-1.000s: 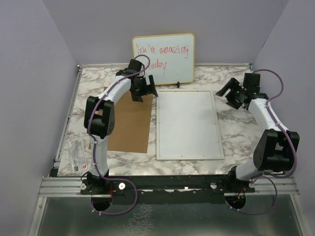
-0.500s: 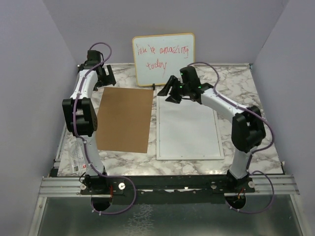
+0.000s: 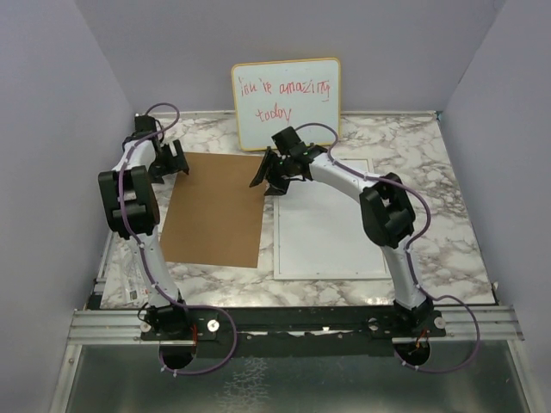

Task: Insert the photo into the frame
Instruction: Pick up the photo frame item at the center of the board.

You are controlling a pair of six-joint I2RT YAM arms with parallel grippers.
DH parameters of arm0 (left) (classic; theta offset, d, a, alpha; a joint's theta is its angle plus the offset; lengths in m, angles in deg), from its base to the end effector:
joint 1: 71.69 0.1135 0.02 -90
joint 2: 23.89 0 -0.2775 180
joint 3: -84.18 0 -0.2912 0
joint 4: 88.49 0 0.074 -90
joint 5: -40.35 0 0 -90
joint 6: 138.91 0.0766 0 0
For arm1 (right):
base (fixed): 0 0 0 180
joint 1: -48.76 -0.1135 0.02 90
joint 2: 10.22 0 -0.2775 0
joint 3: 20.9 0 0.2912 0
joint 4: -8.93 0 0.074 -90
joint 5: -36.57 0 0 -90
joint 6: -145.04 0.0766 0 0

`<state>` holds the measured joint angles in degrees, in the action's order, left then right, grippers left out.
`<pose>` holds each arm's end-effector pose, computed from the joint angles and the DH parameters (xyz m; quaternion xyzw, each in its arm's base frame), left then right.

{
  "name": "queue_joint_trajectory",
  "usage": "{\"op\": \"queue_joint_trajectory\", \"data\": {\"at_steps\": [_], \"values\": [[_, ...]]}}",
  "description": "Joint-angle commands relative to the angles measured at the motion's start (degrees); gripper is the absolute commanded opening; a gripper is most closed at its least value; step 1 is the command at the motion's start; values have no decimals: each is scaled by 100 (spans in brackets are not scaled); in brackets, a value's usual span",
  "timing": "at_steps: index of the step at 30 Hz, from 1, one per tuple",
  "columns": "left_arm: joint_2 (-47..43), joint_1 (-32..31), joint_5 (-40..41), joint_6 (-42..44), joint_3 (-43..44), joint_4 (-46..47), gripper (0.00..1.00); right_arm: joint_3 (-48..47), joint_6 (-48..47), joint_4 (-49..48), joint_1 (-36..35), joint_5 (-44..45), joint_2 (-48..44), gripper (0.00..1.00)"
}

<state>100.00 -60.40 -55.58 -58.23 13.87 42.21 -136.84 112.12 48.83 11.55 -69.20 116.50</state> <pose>0.5155 0.0948 0.1380 -0.1622 0.9585 -0.0464 0.2297 0.4379 0.3586 0.1672 0.1155 0.9268 0.3322 0.1320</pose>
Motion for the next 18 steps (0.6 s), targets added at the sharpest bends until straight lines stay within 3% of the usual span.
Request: {"op": "queue_joint_trajectory", "data": {"at_steps": [1,18], "values": [[99,269,-1175,-93,-364,340,88,-300,128,359,-58,235,356,59],[288,517,-1658,-409,-973,-505,68,-910,301,1354,-233,750,1265,59]]}}
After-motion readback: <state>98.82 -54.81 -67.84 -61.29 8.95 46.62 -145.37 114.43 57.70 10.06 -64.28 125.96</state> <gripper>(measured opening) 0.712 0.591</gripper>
